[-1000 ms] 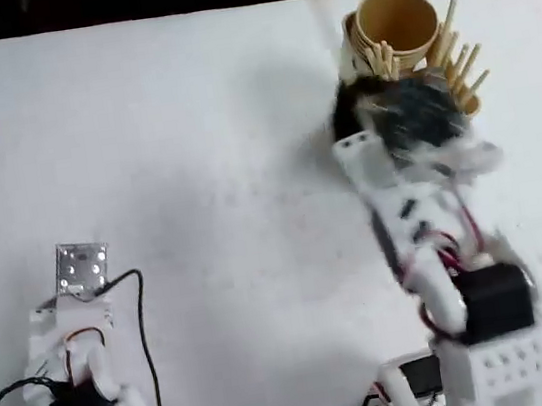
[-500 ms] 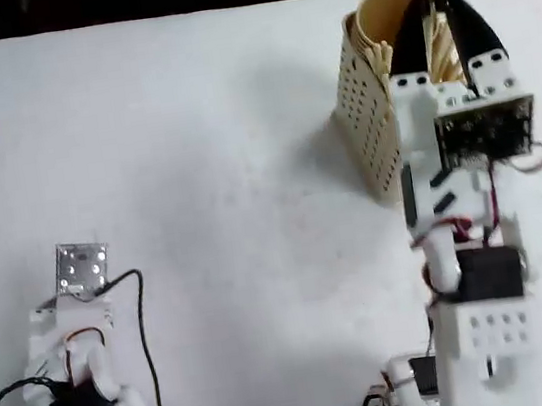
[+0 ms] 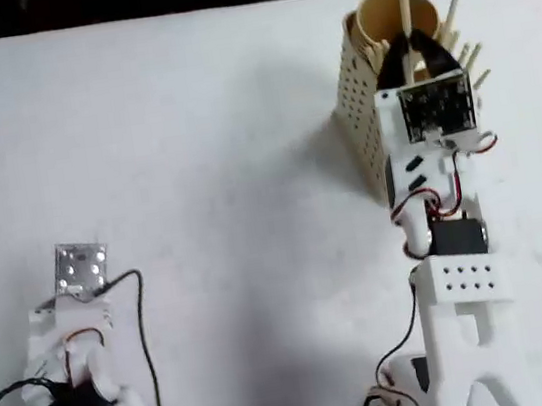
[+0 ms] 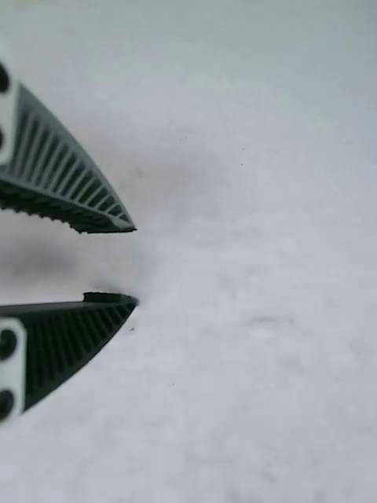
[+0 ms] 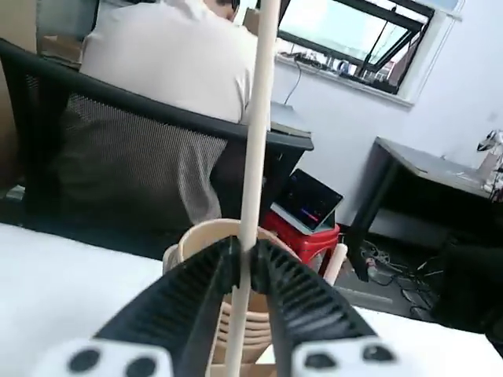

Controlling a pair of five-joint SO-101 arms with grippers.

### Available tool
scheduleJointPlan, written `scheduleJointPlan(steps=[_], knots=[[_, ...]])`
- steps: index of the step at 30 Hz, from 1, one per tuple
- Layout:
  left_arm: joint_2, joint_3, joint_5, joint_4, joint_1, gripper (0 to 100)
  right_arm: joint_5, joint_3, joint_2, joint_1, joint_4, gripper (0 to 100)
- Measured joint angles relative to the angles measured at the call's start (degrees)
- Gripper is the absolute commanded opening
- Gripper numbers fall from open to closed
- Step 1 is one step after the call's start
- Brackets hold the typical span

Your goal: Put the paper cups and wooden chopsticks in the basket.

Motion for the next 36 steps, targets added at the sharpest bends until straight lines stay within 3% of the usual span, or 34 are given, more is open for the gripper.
scheduleJointPlan(steps=[3,9,17,23,32,36], knots=[[0.00,0.00,0.00,0.00,0.00,14,-0.09,0.00,-0.09,0.00,0.00,20.2],[0.00,0.00,0.00,0.00,0.00,14,-0.09,0.00,-8.09,0.00,5.19,17.6],[0.00,0.00,0.00,0.00,0.00,14,-0.09,-14.15,-20.84,4.04,36.75,17.3],[0.00,0.00,0.00,0.00,0.00,14,-0.09,-34.37,-8.09,9.41,54.95,17.3],[0.00,0.00,0.00,0.00,0.00,14,-0.09,-51.52,22.33,11.16,65.05,16.4],[0.00,0.00,0.00,0.00,0.00,14,-0.09,-52.92,23.47,14.42,71.56,5.5]])
